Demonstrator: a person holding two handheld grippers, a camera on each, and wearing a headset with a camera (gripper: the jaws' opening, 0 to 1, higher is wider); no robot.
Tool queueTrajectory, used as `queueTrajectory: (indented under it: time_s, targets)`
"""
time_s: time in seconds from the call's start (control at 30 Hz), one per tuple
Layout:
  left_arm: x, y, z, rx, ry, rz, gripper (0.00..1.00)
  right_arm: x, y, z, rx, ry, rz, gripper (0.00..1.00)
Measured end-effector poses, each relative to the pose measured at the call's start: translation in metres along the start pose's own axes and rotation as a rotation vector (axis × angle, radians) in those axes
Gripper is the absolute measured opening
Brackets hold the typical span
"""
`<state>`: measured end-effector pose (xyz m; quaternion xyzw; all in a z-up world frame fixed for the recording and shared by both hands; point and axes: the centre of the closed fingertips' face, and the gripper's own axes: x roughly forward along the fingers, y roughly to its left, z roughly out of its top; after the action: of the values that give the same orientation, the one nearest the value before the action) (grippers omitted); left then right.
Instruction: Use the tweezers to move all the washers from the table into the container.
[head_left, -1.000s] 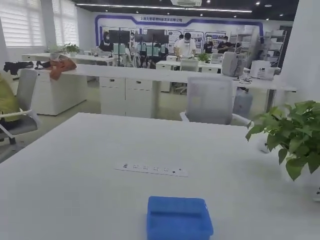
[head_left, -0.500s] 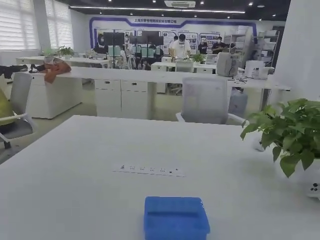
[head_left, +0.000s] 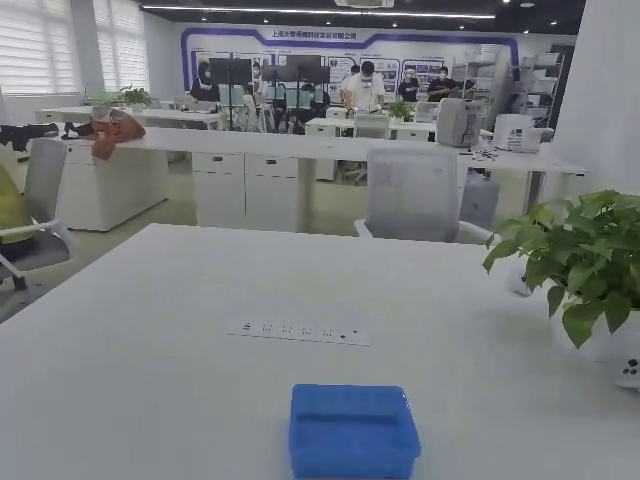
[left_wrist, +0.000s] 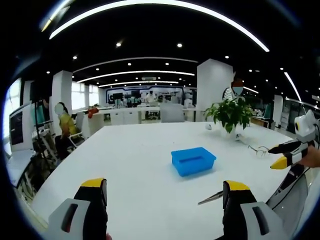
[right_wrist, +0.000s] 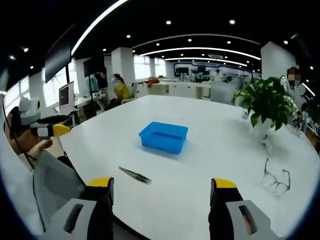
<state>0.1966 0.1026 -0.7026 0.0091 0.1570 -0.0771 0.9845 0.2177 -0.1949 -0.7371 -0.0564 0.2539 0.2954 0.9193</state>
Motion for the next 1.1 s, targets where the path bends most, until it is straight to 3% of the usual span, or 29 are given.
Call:
queueTrajectory:
  time_s: [0.27, 0.7, 1.1]
  targets:
    - [-0.002, -0.001, -0.006, 0.006, 0.028, -0.001, 0.99, 0.001, 0.001, -0.004, -0.001, 0.006, -0.004, 0.86]
    - [-0.003, -0.008, -0.007, 0.023, 0.041, -0.025, 0.99, 0.000, 0.002, 0.000, -0.010, -0.011, -0.013, 0.89]
    - [-0.002, -0.012, -0.007, 0.072, 0.052, -0.036, 0.99, -0.001, -0.001, 0.004, -0.018, -0.025, -0.025, 0.90]
